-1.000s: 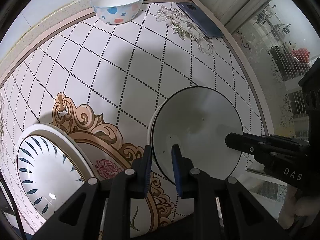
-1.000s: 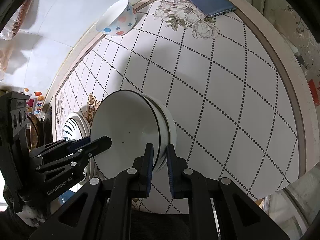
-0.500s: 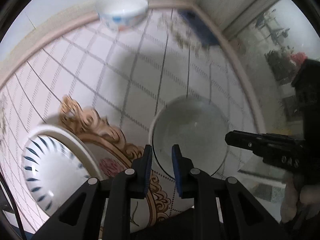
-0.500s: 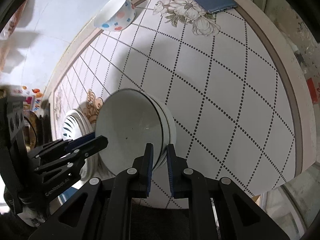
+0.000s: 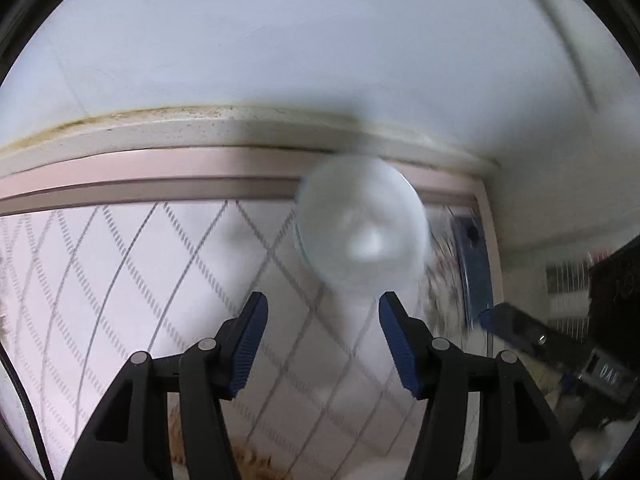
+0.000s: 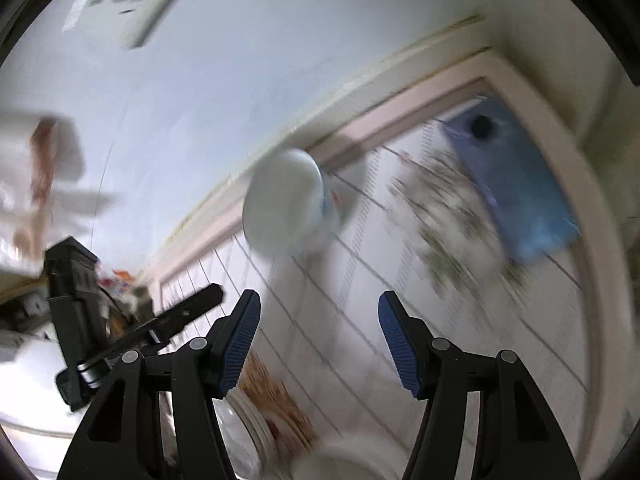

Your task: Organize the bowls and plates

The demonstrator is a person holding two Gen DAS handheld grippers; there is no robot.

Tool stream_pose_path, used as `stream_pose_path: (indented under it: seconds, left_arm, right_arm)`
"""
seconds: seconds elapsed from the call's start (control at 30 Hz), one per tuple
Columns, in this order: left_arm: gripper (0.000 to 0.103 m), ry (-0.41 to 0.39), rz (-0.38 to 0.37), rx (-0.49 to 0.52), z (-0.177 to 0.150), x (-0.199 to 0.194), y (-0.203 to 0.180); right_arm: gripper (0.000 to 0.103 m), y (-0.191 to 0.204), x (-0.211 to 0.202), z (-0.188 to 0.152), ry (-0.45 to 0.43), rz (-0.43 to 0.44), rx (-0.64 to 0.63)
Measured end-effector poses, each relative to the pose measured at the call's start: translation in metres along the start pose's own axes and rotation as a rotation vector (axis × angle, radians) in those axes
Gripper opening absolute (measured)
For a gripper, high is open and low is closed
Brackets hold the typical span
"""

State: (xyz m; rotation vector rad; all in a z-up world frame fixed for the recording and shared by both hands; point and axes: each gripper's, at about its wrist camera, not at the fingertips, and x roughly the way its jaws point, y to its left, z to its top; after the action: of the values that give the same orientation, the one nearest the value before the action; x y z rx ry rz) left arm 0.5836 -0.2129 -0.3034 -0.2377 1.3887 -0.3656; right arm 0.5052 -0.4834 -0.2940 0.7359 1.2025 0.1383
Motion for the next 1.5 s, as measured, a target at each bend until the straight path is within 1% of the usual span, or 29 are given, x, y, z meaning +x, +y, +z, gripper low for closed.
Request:
stream_pose_path:
  seconds: [0.1, 0.17, 0.2, 0.23, 0.27, 0.3, 0.37, 0.43, 0.57, 0.67, 0.73, 0.8, 0.9, 1.03, 1.1, 1.2, 1.37, 1.5]
  left_arm:
    - [0.055, 0.022, -0.006, -0.034, 0.016, 0.025, 0.006]
    - [0.053, 0.029, -0.021, -0.052, 0.024, 0.037, 0.008]
    - [0.047, 0.024, -0.022, -0.062, 0.026, 0.041, 0.01]
    - [0.029, 0.025, -0.023, -0.067, 0.028, 0.046, 0.011]
    - [0.018, 0.03, -0.019, -0.063, 0.029, 0.049, 0.011]
    - [0.017, 0.022, 0.002, -0.052, 0.029, 0.05, 0.009]
    - [0.014, 0.002, 0.03, -0.013, 0.028, 0.05, 0.005]
    - [0.014, -0.004, 0.044, 0.003, 0.028, 0.049, 0.001]
    - [0.014, -0.016, 0.058, 0.023, 0.026, 0.043, -0.006]
    - [0.014, -0.018, 0.058, 0.042, 0.018, 0.037, -0.011]
    - [0.014, -0.018, 0.059, 0.066, 0.009, 0.028, -0.016]
    - [0.014, -0.018, 0.068, 0.091, -0.005, 0.017, -0.022]
    - [0.014, -0.013, 0.061, 0.122, -0.03, -0.001, -0.031]
    - [0.014, -0.018, 0.025, 0.152, -0.063, -0.032, -0.04]
    - [0.014, -0.022, 0.012, 0.164, -0.08, -0.045, -0.047]
    - [0.014, -0.043, -0.002, 0.2, -0.11, -0.07, -0.053]
    - [0.014, -0.033, -0.027, 0.225, -0.152, -0.088, -0.064]
    - [0.015, -0.008, -0.041, 0.245, -0.183, -0.092, -0.066]
  right_arm:
    - [0.064, 0.0, 0.037, 0.032, 0.024, 0.02, 0.022]
    - [0.063, -0.001, 0.057, 0.046, 0.034, 0.001, 0.026]
    - [0.058, -0.002, 0.067, 0.052, 0.04, -0.001, 0.026]
    - [0.052, -0.003, 0.075, 0.057, 0.046, -0.004, 0.024]
    - [0.034, -0.004, 0.084, 0.06, 0.057, -0.01, 0.022]
    - [0.02, -0.005, 0.09, 0.062, 0.067, -0.015, 0.018]
    - [0.016, -0.005, 0.101, 0.063, 0.079, -0.047, -0.009]
    - [0.016, -0.002, 0.102, 0.061, 0.055, -0.057, -0.036]
    - [0.014, 0.007, 0.104, 0.057, 0.047, -0.099, -0.075]
    - [0.013, 0.015, 0.098, 0.051, 0.044, -0.117, -0.084]
    - [0.014, 0.015, 0.089, 0.046, 0.038, -0.111, -0.082]
    - [0.014, 0.019, 0.077, 0.036, 0.026, -0.114, -0.093]
    - [0.014, 0.032, 0.056, 0.018, 0.015, -0.13, -0.123]
    - [0.014, 0.041, 0.022, -0.022, 0.009, -0.135, -0.141]
    - [0.014, 0.036, 0.004, -0.035, 0.006, -0.13, -0.142]
    - [0.014, 0.036, -0.025, -0.068, -0.004, -0.132, -0.147]
    - [0.014, 0.038, -0.064, -0.119, -0.024, -0.142, -0.155]
    - [0.014, 0.03, -0.09, -0.155, -0.024, -0.143, -0.144]
